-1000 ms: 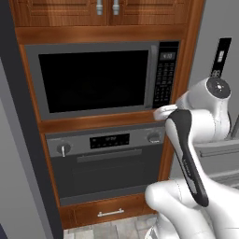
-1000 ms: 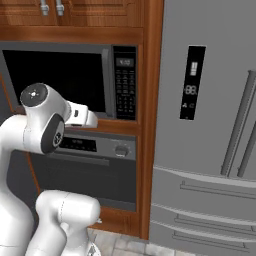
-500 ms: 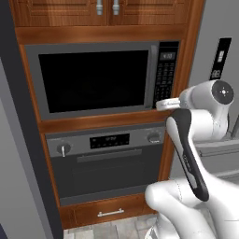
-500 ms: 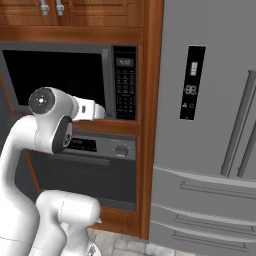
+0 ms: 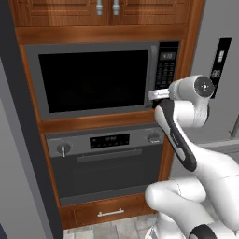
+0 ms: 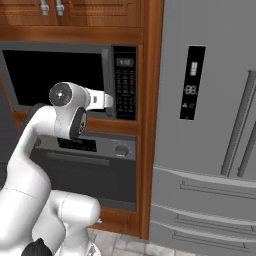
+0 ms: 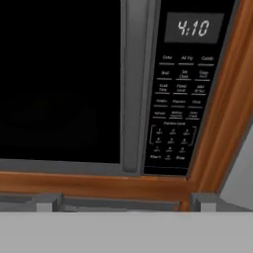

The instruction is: The microwave is finished heating the steak and lemon. Take the bowl containing the food and place it on the dining counter.

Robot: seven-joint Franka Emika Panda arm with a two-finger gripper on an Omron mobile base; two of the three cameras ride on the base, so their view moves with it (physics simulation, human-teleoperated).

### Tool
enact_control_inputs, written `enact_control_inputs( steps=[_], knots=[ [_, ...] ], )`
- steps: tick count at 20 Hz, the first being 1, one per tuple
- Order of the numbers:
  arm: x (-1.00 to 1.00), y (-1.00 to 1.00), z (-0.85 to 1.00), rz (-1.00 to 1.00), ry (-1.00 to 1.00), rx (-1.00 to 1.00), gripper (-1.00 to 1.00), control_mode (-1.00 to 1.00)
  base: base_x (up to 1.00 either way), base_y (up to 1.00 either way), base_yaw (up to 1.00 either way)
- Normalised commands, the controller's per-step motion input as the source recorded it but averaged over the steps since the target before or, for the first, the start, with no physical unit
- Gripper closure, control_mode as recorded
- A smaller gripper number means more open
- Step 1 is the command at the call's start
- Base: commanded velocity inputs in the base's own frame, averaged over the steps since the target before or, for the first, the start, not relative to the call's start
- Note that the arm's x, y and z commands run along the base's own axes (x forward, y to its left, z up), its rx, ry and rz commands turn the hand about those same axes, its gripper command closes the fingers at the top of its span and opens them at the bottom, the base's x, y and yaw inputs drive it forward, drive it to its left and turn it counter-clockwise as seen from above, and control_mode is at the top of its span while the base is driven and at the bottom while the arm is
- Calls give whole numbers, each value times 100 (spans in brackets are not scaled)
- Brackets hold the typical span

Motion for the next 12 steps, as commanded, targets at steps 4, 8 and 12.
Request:
enact_control_inputs(
  steps=[4,8,12],
  knots=[
    [100,0,-2,-1,-1,0,-100,-100,0,0,0],
    [91,-2,-6,-2,0,0,-100,-100,0,0,0],
    [83,-4,-3,0,0,0,-100,-100,0,0,0]
  ],
)
